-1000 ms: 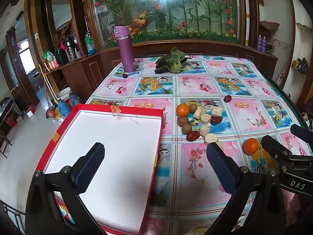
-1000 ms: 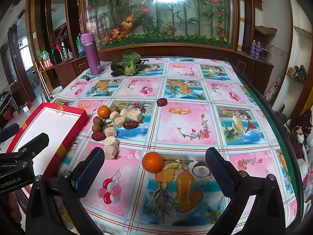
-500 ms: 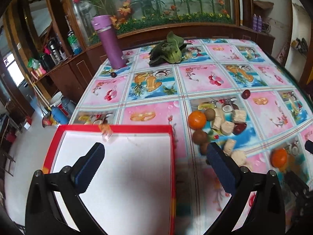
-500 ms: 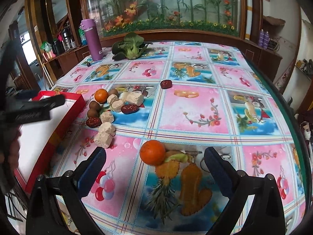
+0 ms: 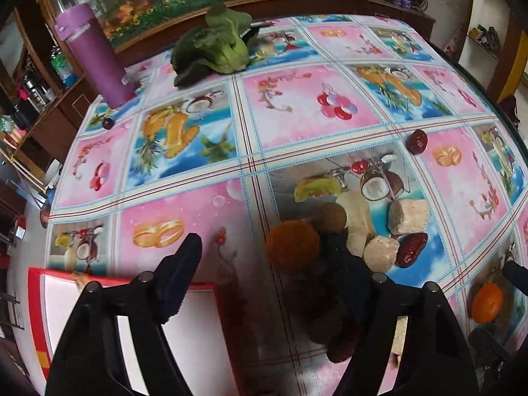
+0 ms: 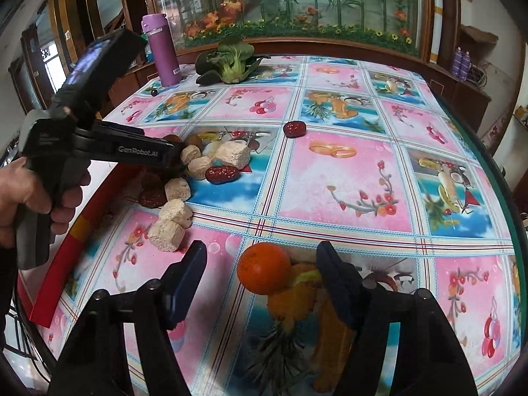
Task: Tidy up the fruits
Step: 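Close the left tool on an orange while the right tool grasps another orange, then carry both oranges over the white tray and open both tools to drop them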
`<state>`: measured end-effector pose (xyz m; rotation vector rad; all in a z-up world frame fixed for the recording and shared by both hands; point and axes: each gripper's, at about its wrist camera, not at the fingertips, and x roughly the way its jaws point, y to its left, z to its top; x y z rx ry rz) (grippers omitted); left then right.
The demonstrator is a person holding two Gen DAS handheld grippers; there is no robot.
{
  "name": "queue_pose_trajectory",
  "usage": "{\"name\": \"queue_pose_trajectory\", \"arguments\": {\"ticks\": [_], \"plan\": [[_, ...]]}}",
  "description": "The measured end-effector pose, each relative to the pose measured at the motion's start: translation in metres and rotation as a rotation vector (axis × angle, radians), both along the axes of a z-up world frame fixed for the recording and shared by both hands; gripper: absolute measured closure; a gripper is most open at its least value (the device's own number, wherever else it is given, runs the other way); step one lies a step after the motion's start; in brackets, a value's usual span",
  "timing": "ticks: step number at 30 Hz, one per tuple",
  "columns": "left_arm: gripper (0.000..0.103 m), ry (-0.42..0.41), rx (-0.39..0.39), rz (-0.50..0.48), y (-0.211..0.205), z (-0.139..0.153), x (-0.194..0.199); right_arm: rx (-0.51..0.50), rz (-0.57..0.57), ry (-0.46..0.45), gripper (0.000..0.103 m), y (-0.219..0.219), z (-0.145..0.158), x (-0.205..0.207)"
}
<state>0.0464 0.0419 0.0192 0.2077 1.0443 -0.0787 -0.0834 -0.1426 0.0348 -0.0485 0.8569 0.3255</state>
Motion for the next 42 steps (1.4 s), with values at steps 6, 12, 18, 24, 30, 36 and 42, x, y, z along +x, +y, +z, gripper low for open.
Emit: {"name": "queue_pose_trajectory", "arguments": {"ticks": [6, 12, 18, 24, 30, 36, 42], "plan": [[0.045, 0.02, -0.06, -0.037, 0.0, -0.004, 0.007, -0.016, -0.005, 0.038, 0.048, 0.002, -0.008, 0.006], [0.066, 0.036, -0.105, -0.074, -0.003, -0.004, 0.007, -0.024, -0.019, 0.054, 0.062, 0.002, -0.013, 0.008], [0.069, 0.038, -0.108, -0.066, -0.006, -0.003, 0.002, 0.0, -0.03, 0.059, 0.071, 0.0, -0.012, 0.008], [0.069, -0.021, -0.177, -0.052, 0.0, 0.02, -0.02, 0.016, -0.034, 0.044, 0.071, 0.003, -0.001, 0.002], [0.069, -0.186, -0.229, 0.014, 0.033, 0.074, -0.084, 0.039, 0.053, -0.023, 0.071, 0.033, 0.027, -0.011], [0.069, -0.242, -0.184, 0.154, 0.091, 0.082, -0.153, 0.124, 0.191, 0.017, 0.071, 0.098, 0.038, -0.01], [0.069, -0.182, -0.134, 0.306, 0.136, 0.047, -0.201, 0.152, 0.319, 0.089, 0.071, 0.176, 0.027, -0.01]]}}
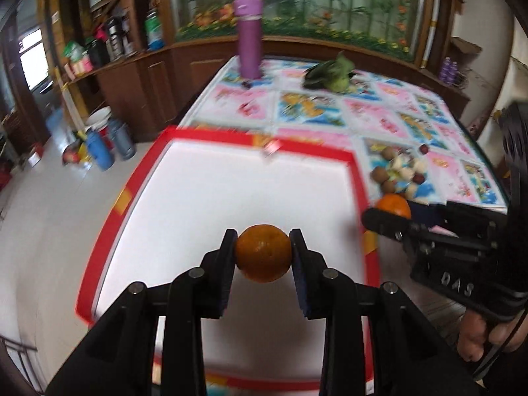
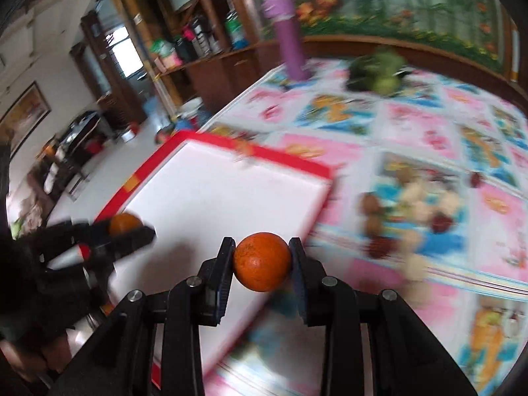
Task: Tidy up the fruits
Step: 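Carry both oranges over the white tray and open both tools to drop them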
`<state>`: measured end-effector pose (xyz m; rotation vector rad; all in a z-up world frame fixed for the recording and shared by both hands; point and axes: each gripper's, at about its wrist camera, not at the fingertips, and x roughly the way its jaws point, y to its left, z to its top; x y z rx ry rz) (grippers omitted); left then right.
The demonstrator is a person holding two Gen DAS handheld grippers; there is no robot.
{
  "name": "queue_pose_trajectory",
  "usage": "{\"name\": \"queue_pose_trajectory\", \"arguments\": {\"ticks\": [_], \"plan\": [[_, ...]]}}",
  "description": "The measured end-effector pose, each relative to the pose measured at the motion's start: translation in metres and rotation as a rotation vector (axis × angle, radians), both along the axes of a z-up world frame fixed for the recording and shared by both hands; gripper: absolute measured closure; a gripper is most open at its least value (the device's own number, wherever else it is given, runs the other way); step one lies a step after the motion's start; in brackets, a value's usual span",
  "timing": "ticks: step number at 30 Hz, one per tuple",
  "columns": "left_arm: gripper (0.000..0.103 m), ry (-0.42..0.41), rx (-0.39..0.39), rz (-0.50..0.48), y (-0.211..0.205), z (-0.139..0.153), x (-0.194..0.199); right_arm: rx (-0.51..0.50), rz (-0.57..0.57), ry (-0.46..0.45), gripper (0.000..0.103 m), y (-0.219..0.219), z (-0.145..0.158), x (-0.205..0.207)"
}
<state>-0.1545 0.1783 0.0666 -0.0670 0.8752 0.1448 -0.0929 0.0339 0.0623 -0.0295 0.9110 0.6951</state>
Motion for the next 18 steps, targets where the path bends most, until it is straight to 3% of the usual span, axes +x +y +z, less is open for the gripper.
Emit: {"name": "queue_pose_trajectory", "arguments": {"ticks": [7, 12, 14, 18], "plan": [[0.069, 0.062, 0.013, 0.107, 0.031, -0.032, -0.024, -0.046, 0.068, 0.093, 0.071, 0.049, -0.031, -0.012], [0.068, 0.082, 0.014, 0.135, 0.035, -0.04, -0.026, -0.092, 0.075, 0.048, 0.07, 0.056, -0.03, -0.023], [0.066, 0.098, 0.006, 0.137, 0.034, -0.042, -0.025, -0.088, 0.087, 0.06, 0.06, 0.056, -0.031, -0.021], [0.036, 0.075, 0.038, 0.176, 0.033, -0.036, -0.03, -0.078, 0.078, 0.02, 0.056, 0.043, -0.022, -0.022]]}}
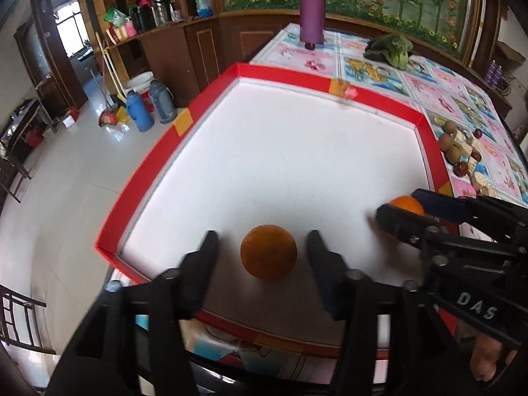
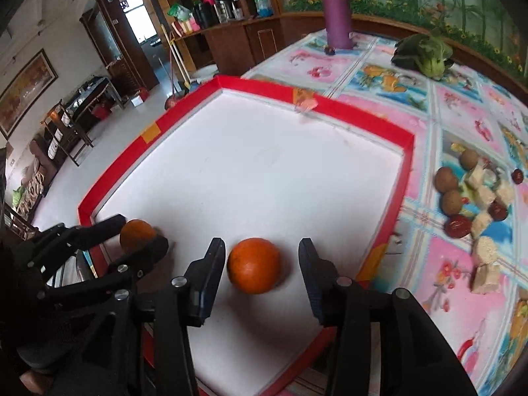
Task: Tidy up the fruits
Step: 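Carry both oranges over the white tray and open both tools to drop them, then grasp a beige cube with the right tool while the left tool grasps a round beige ball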
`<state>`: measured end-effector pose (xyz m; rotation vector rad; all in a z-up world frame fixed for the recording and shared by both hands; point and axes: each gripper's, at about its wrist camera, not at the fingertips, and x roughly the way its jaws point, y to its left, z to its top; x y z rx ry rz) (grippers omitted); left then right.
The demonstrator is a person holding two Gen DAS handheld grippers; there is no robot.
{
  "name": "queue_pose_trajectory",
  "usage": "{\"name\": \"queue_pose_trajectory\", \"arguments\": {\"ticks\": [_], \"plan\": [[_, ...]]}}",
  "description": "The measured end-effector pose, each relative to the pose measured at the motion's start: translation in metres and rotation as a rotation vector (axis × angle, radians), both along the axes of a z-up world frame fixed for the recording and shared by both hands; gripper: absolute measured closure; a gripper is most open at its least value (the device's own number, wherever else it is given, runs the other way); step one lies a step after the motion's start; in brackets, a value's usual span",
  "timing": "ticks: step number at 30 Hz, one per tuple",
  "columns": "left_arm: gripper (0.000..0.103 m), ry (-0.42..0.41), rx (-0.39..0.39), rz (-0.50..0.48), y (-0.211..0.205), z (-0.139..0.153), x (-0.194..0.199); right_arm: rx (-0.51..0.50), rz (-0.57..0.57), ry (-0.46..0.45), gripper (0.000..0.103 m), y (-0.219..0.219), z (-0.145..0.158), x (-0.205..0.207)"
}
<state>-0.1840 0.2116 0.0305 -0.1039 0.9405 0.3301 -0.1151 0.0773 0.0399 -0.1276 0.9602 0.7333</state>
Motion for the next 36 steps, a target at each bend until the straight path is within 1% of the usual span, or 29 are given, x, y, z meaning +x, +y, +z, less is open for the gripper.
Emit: {"name": "queue_pose_trajectory", "arguments": {"ticks": [1, 3, 5, 7, 9, 11, 13, 15, 16, 18, 21, 24, 25, 26, 28, 30, 34, 36], "plan": [[0.029, -0.015, 0.009, 0.003, -0.001, 0.004, -0.002, 0.013, -0.006, -0.007, 0.052, -0.005, 0.003, 0.0], [0.026, -0.054, 0.035, 0.002, -0.007, 0.016, -0.004, 0.064, -0.037, -0.044, 0.05, -0.026, 0.013, 0.0], [0.025, -0.092, 0.052, -0.012, -0.015, 0.028, -0.007, 0.086, -0.061, -0.097, 0.043, -0.047, 0.022, -0.003], [0.017, -0.132, 0.055, -0.051, -0.028, 0.039, -0.009, 0.094, -0.107, -0.147, 0.04, -0.074, 0.029, -0.004], [0.015, -0.153, 0.049, -0.094, -0.043, 0.046, -0.007, 0.104, -0.159, -0.174, 0.037, -0.107, 0.031, -0.006], [0.015, -0.161, 0.048, -0.143, -0.061, 0.049, -0.005, 0.081, -0.218, -0.188, 0.037, -0.13, 0.028, -0.005], [0.014, -0.155, 0.03, -0.208, -0.082, 0.048, -0.002, 0.057, -0.277, -0.184, 0.037, -0.153, 0.022, 0.001], [0.014, -0.141, 0.022, -0.277, -0.106, 0.044, 0.005, 0.036, -0.334, -0.161, 0.037, -0.172, 0.014, 0.009], [0.014, -0.133, 0.022, -0.3, -0.115, 0.042, 0.008, 0.032, -0.351, -0.149, 0.037, -0.175, 0.011, 0.012], [0.014, -0.115, 0.024, -0.346, -0.132, 0.04, 0.016, 0.036, -0.363, -0.108, 0.037, -0.178, 0.007, 0.022], [0.014, -0.101, 0.045, -0.373, -0.144, 0.04, 0.025, 0.042, -0.335, -0.077, 0.037, -0.167, 0.001, 0.03], [0.014, -0.079, 0.068, -0.363, -0.144, 0.038, 0.033, 0.036, -0.317, -0.068, 0.04, -0.158, -0.002, 0.033], [0.014, -0.072, 0.069, -0.362, -0.143, 0.038, 0.036, 0.028, -0.309, -0.062, 0.046, -0.155, -0.005, 0.035], [0.014, -0.069, 0.072, -0.361, -0.142, 0.038, 0.038, 0.017, -0.299, -0.05, 0.056, -0.152, -0.008, 0.039], [0.014, -0.065, 0.084, -0.364, -0.143, 0.039, 0.042, -0.001, -0.288, -0.011, 0.068, -0.147, -0.017, 0.045], [0.014, -0.06, 0.076, -0.371, -0.143, 0.041, 0.046, -0.011, -0.283, -0.037, 0.074, -0.148, -0.016, 0.045], [0.014, -0.054, 0.044, -0.393, -0.152, 0.043, 0.057, 0.008, -0.282, -0.041, 0.075, -0.164, -0.018, 0.043], [0.014, -0.048, 0.037, -0.409, -0.16, 0.043, 0.062, 0.02, -0.306, -0.059, 0.075, -0.182, -0.014, 0.042]]}}
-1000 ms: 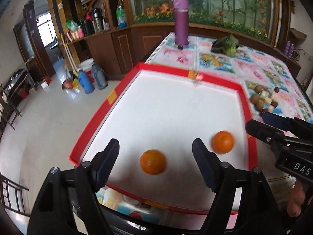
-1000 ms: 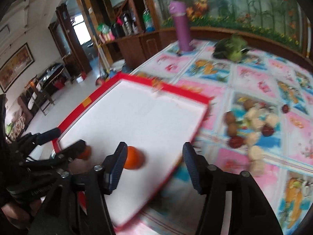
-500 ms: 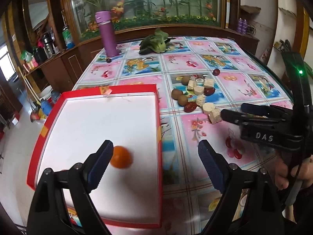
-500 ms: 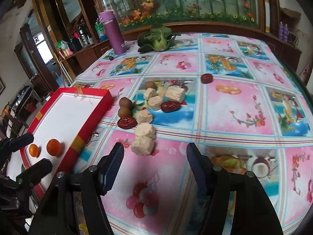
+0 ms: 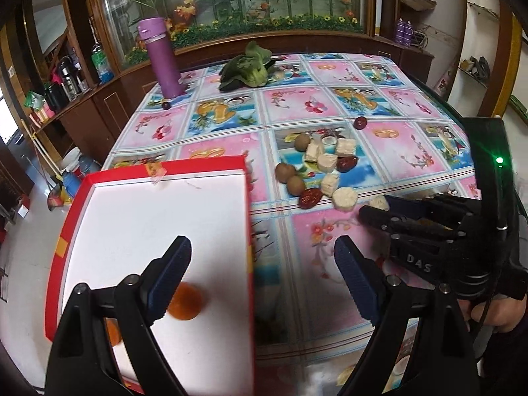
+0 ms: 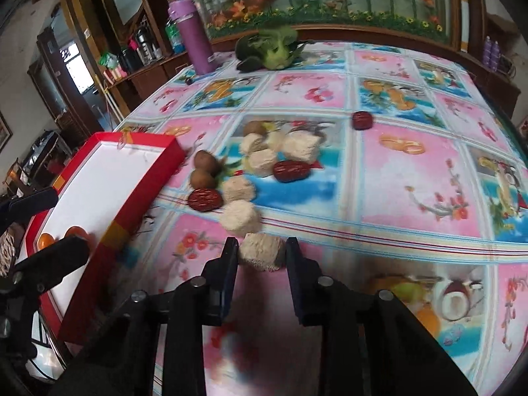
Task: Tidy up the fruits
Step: 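Grasp a beige cube with the right tool while the left tool grasps a round beige ball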
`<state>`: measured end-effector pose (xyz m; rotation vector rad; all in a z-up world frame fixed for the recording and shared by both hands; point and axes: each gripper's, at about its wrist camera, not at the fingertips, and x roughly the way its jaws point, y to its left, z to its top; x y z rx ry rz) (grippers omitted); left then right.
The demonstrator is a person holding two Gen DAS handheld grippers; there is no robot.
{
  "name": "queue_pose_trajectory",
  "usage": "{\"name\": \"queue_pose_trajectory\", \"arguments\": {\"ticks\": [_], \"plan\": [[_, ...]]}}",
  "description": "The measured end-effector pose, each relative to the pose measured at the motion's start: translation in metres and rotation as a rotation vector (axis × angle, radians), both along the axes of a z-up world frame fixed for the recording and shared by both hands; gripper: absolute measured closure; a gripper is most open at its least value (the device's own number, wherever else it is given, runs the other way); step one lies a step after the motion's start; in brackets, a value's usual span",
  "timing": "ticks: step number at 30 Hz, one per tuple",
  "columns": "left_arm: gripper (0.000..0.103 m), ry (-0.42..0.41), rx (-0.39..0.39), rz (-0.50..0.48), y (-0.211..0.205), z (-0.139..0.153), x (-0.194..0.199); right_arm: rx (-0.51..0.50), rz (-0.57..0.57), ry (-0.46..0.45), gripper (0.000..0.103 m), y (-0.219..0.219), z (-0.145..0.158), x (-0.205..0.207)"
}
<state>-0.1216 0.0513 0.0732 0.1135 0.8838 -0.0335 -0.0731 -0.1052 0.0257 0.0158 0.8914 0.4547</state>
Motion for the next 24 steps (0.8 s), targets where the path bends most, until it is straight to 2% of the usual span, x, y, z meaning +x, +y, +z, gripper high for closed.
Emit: {"name": "queue_pose_trajectory", "arguments": {"ticks": [2, 6, 8, 9, 11, 14, 15, 17, 19, 24], "plan": [[0.014, 0.02, -0.02, -0.025, -0.012, -0.004, 0.008, 0.013, -0.031, -0.025, 0.075, -0.016, 0.005, 0.001], [0.015, 0.077, -0.047, -0.048, -0.039, -0.023, 0.03, 0.065, -0.181, -0.071, 0.075, -0.066, 0.012, 0.009], [0.025, 0.108, -0.063, -0.041, -0.05, -0.034, 0.043, 0.121, -0.218, -0.06, 0.075, -0.08, 0.013, 0.012], [0.034, 0.129, -0.082, -0.041, -0.054, -0.039, 0.05, 0.143, -0.229, -0.059, 0.075, -0.085, 0.014, 0.013], [0.039, 0.163, -0.13, -0.03, -0.058, -0.047, 0.062, 0.143, -0.237, -0.071, 0.075, -0.085, 0.016, 0.012], [0.041, 0.185, -0.136, -0.004, -0.062, -0.057, 0.074, 0.178, -0.216, -0.075, 0.075, -0.084, 0.019, 0.011], [0.045, 0.188, -0.142, -0.001, -0.064, -0.059, 0.077, 0.184, -0.21, -0.072, 0.075, -0.085, 0.02, 0.012], [0.051, 0.174, -0.125, 0.005, -0.067, -0.058, 0.08, 0.197, -0.203, -0.067, 0.075, -0.084, 0.02, 0.013], [0.066, 0.166, -0.118, -0.001, -0.068, -0.058, 0.083, 0.201, -0.198, -0.07, 0.075, -0.085, 0.021, 0.012], [0.071, 0.143, -0.101, -0.01, -0.069, -0.058, 0.083, 0.201, -0.195, -0.07, 0.075, -0.084, 0.02, 0.012]]}}
